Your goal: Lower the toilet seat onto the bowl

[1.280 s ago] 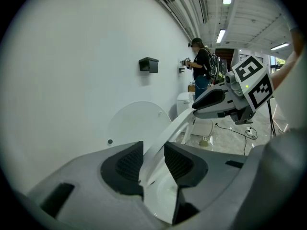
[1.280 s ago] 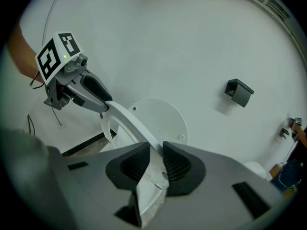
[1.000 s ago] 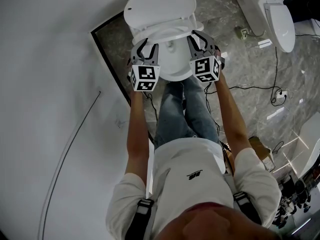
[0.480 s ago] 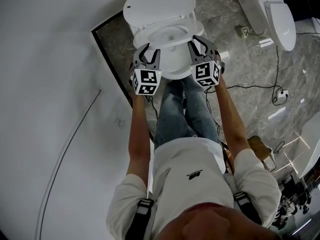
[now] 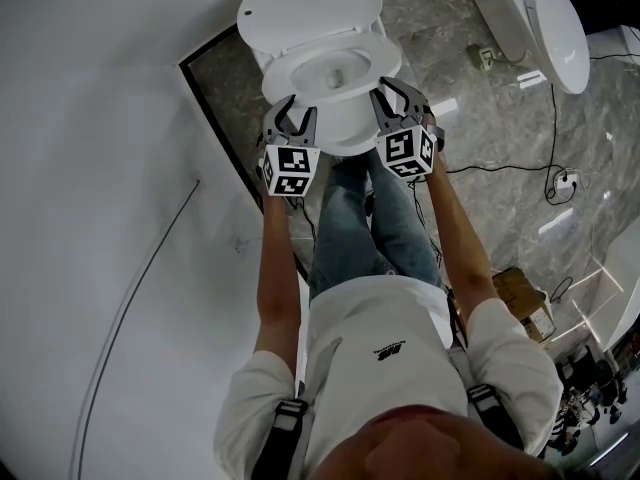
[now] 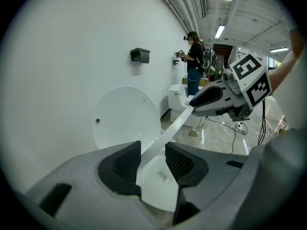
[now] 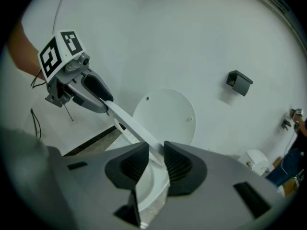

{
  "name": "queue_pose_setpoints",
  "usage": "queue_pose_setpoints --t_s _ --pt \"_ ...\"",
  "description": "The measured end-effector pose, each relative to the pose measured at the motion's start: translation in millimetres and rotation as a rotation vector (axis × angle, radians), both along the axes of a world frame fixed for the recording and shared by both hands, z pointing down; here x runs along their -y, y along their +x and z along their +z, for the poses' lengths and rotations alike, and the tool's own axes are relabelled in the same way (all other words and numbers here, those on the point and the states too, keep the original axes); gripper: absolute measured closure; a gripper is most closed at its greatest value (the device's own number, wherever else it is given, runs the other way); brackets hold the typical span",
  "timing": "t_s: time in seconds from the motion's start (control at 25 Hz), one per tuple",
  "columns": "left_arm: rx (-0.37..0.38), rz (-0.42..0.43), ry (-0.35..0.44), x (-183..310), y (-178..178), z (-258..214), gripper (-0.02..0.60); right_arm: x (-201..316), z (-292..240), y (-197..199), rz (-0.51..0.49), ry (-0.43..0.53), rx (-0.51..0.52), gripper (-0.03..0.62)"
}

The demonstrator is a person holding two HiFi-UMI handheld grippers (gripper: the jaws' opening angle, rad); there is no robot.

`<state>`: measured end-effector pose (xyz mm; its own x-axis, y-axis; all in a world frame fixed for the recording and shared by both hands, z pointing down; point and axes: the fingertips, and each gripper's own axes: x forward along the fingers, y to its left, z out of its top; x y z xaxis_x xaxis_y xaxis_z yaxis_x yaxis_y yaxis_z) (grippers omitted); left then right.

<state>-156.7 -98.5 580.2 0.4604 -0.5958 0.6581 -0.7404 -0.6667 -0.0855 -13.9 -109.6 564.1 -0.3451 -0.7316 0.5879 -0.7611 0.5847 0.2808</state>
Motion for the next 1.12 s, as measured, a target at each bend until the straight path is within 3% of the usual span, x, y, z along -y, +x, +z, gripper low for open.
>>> queue_pose_setpoints --t_s 0.52,1.12 --pt "0.028 -0.032 -0.039 -26 3 14 0.428 -23 13 3 -0.082 -0.042 0.0 0.477" --pt "0.063 0.022 -0.076 -63 8 41 0.417 -60 39 6 -0.157 -0.089 -0.016 0.468"
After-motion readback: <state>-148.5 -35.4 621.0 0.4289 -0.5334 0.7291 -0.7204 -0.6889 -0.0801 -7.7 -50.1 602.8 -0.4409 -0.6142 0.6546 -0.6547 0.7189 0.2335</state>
